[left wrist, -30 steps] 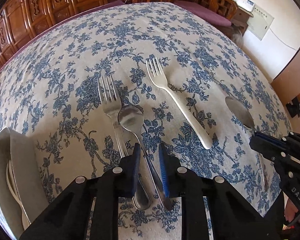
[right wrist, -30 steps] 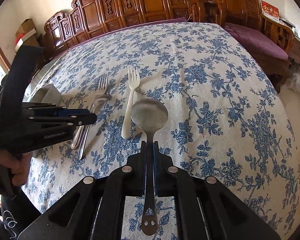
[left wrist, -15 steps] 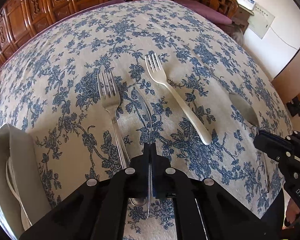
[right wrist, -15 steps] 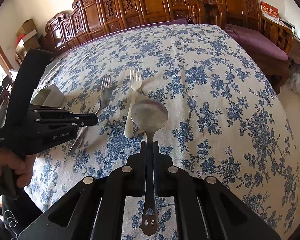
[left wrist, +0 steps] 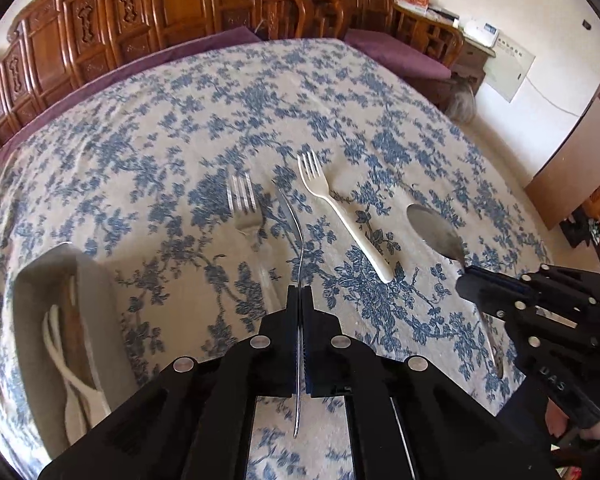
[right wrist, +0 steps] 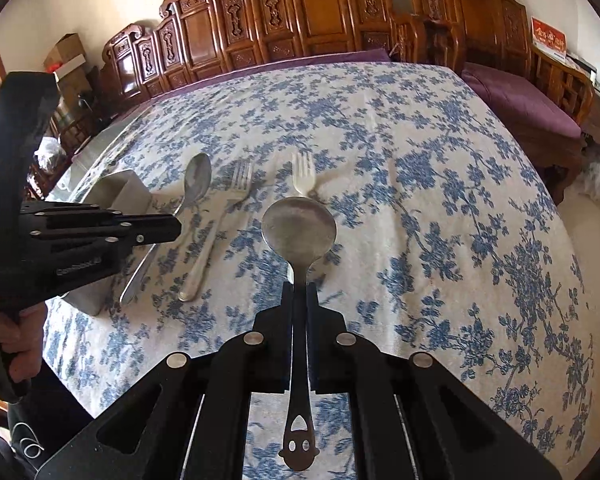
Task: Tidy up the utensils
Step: 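Carry the metal fork into the tray and open the left gripper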
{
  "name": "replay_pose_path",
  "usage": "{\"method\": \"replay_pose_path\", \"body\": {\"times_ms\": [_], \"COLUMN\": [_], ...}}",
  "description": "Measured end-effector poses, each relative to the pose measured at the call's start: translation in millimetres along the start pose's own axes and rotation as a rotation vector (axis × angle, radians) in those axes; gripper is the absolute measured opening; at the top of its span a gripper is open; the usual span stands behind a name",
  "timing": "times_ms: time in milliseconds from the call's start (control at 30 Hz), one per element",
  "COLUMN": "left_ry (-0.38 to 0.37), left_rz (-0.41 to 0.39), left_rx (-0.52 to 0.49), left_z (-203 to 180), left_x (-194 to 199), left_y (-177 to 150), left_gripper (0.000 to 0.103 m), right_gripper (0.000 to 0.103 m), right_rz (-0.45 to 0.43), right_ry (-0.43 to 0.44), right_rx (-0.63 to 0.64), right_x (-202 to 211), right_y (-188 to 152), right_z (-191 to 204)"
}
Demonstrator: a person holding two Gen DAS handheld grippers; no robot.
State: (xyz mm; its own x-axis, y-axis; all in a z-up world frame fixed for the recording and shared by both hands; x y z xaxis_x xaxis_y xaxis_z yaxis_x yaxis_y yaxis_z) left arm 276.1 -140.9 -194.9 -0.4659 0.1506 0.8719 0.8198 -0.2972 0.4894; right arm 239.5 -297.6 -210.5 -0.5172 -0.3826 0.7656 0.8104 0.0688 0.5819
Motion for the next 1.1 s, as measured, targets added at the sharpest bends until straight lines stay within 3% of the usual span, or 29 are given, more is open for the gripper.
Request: {"method": "replay_pose_path", "body": {"times_ms": [600, 1100], "left_ry": [0.048, 0.085], "left_rz": [-0.097, -0.053], "left_rx": [0.101, 0.218], "left_z": [86, 161], "left_x": [69, 53], "left_y": [-30, -63], "left_gripper": [0.001, 0.001], "right_gripper": [0.007, 0.007], "right_rz": [-0.009, 0.013], "right_ry": [0.086, 0.118], "right_rx": [0.117, 0.18], "right_x": [-17, -33], "right_y": [27, 37], "right_z": [95, 145]}}
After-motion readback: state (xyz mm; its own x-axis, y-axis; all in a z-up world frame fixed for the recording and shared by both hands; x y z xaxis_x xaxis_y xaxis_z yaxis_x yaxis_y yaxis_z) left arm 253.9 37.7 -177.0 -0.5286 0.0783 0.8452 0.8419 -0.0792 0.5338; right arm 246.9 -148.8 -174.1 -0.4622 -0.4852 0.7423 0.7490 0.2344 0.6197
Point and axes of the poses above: each gripper's, at about its wrist camera, not at the fingertips, and x roughly against the way its jaws point, z to its left, y to its top, the point moved 1 cm from there along -x, roughly the way its jaws point, and after that the axes turned 6 degrees about y, right-handed, at the moved point
